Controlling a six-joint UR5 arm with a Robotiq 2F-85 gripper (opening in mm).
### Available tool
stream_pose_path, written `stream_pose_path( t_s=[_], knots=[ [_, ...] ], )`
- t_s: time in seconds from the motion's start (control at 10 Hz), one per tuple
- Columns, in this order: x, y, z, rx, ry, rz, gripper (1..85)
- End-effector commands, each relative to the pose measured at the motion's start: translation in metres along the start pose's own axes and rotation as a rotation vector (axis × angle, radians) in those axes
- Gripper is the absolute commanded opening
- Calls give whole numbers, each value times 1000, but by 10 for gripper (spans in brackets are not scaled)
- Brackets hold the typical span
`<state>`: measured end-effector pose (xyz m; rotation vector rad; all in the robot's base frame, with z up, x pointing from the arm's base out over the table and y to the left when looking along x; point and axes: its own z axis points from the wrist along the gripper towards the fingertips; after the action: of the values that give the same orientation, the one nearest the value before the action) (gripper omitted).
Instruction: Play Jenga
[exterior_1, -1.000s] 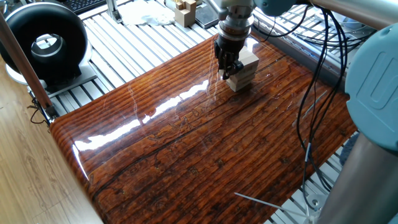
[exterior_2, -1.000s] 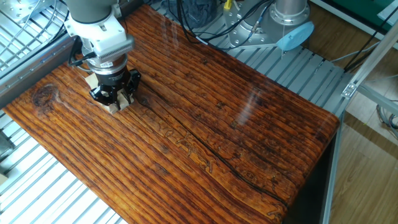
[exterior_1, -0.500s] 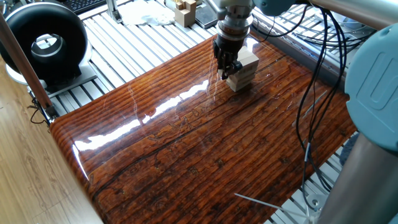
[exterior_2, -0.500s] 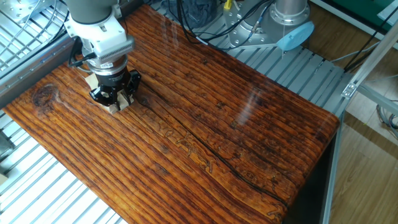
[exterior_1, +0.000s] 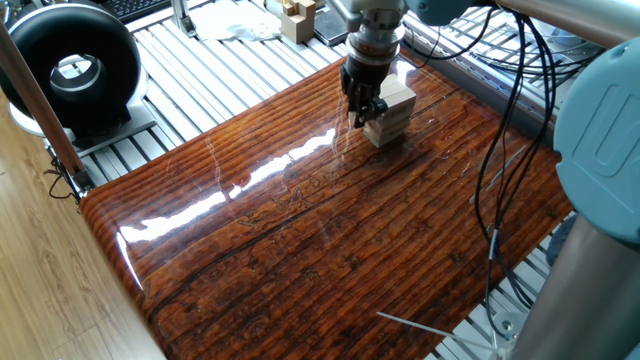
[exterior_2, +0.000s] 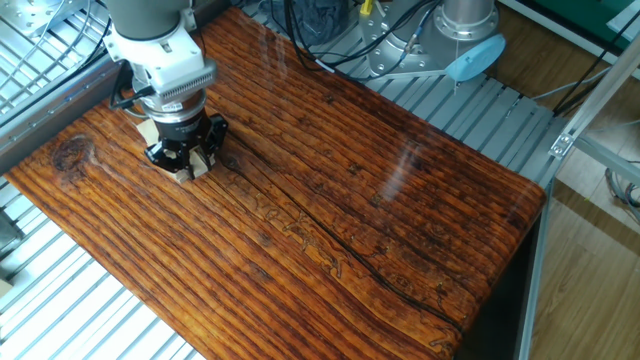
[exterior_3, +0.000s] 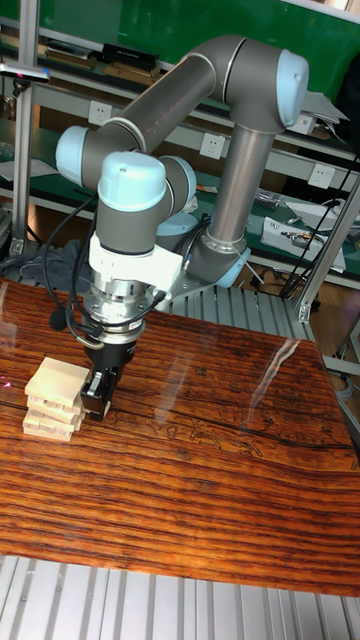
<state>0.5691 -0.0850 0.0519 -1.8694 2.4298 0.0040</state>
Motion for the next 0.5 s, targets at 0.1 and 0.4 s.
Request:
stream_pose_path(
  t_s=[0.1, 0.4],
  knots=[
    [-6, -1, 1, 5, -18, 12, 310],
    [-9, -1, 1, 5, -20, 14, 310]
  ],
)
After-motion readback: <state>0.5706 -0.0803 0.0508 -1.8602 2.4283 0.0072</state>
